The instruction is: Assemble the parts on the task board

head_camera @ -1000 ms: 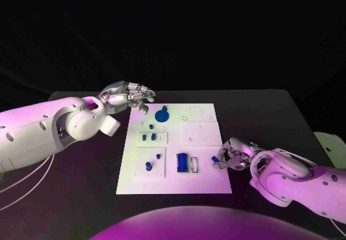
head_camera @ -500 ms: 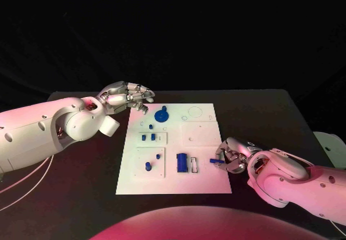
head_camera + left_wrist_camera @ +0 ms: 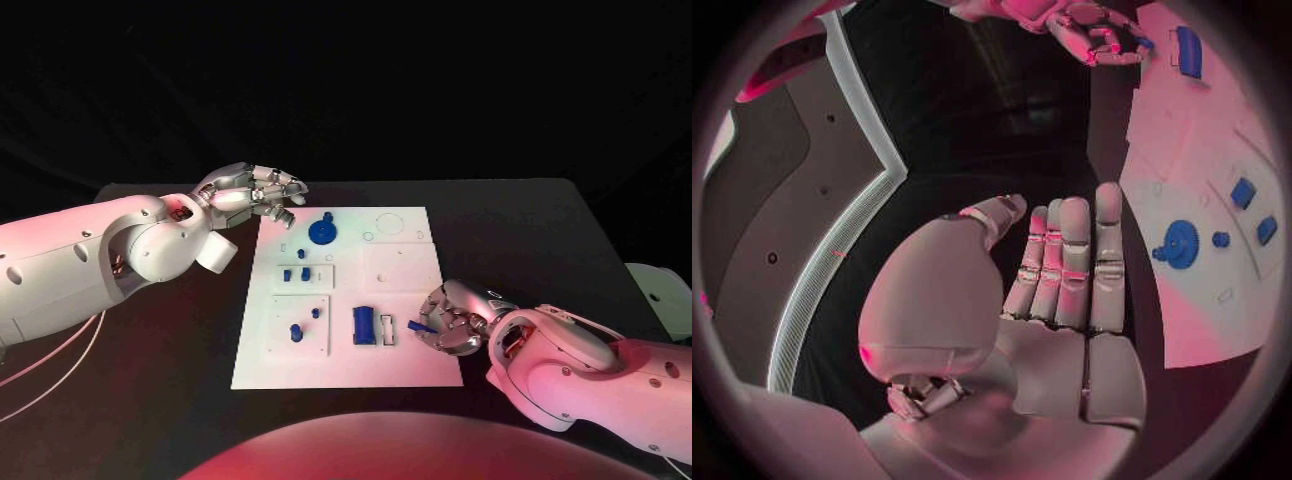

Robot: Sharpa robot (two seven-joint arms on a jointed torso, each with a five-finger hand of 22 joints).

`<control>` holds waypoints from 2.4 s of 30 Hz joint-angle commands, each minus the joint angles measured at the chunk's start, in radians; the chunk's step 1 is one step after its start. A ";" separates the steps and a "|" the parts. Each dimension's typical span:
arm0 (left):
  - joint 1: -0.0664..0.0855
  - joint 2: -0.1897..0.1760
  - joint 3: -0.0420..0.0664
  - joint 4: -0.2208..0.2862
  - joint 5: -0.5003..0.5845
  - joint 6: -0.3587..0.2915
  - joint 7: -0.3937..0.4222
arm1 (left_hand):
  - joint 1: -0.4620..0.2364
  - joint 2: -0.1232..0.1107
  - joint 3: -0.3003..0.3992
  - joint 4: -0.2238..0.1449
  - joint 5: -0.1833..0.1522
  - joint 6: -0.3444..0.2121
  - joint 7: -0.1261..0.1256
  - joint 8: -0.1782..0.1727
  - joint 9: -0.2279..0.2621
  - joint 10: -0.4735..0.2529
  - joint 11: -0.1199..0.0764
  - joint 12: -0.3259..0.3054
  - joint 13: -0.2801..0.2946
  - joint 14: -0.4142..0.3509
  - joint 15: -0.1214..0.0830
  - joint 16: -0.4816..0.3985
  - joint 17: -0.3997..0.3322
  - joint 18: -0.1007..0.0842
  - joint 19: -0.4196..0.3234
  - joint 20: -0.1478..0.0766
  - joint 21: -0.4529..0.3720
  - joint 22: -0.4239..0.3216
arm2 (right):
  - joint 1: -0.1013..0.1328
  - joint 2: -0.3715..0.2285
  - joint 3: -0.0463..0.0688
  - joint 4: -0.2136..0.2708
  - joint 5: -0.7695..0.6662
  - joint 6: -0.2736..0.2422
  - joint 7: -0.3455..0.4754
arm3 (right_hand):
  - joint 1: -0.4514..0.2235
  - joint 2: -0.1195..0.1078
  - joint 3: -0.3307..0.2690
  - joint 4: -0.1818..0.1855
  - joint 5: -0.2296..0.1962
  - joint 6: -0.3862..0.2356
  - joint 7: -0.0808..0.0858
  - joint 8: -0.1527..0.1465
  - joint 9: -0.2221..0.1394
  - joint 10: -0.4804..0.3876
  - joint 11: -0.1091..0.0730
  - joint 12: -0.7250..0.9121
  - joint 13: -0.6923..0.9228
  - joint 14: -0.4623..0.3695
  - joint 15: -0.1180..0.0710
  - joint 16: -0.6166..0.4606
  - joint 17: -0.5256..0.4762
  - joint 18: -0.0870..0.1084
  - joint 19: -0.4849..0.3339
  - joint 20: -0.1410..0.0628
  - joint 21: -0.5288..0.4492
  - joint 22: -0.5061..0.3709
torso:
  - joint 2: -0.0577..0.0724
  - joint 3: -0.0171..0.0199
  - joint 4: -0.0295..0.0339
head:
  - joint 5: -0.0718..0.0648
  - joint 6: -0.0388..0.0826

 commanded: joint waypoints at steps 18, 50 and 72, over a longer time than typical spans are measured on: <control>0.000 0.014 0.001 -0.004 0.020 0.027 0.001 | -0.005 -0.002 0.000 0.005 0.005 -0.010 0.000 0.006 0.002 -0.006 0.000 0.006 -0.001 -0.008 -0.001 -0.006 0.000 0.009 0.004 0.000 -0.006 -0.001 | 0.005 0.099 0.001 -0.055 0.153 -0.028 -0.026 | -0.145 0.005 0.113 -0.066 -0.026 0.009 -0.008 -0.015 -0.025 0.028 -0.001 0.003 0.146 0.106 0.004 0.006 0.263 -0.001 0.028 0.003 0.001 0.182 | 0.001 0.0002 -0.0002 | 0.004 0.000; 0.000 0.013 0.000 -0.004 0.003 0.028 -0.012 | -0.002 -0.001 0.002 0.004 0.008 -0.016 0.001 0.004 0.001 -0.007 0.000 0.006 -0.002 -0.009 -0.001 -0.006 0.000 0.009 0.004 0.001 -0.008 -0.001 | 0.002 0.146 0.002 -0.094 0.172 -0.003 -0.033 | -0.251 -0.010 0.070 -0.024 -0.079 0.041 -0.012 -0.018 -0.045 0.031 -0.004 0.007 0.150 0.106 0.002 0.006 0.263 0.000 0.027 0.001 -0.007 0.181 | 0.001 -0.0003 0.0005 | 0.002 0.000; 0.000 0.010 0.000 -0.003 -0.013 0.032 -0.020 | 0.000 -0.001 0.002 0.004 0.010 -0.021 0.002 0.002 0.001 -0.007 0.001 0.007 -0.002 -0.009 -0.001 -0.005 0.000 0.009 0.005 0.001 -0.009 -0.001 | 0.002 0.150 0.002 -0.092 0.168 0.006 -0.017 | -0.274 -0.011 0.033 0.000 -0.131 0.043 -0.011 -0.025 -0.055 0.029 -0.003 0.002 0.147 0.106 0.002 0.006 0.263 0.002 0.024 0.001 -0.018 0.178 | 0.001 -0.0003 -0.0002 | 0.002 0.000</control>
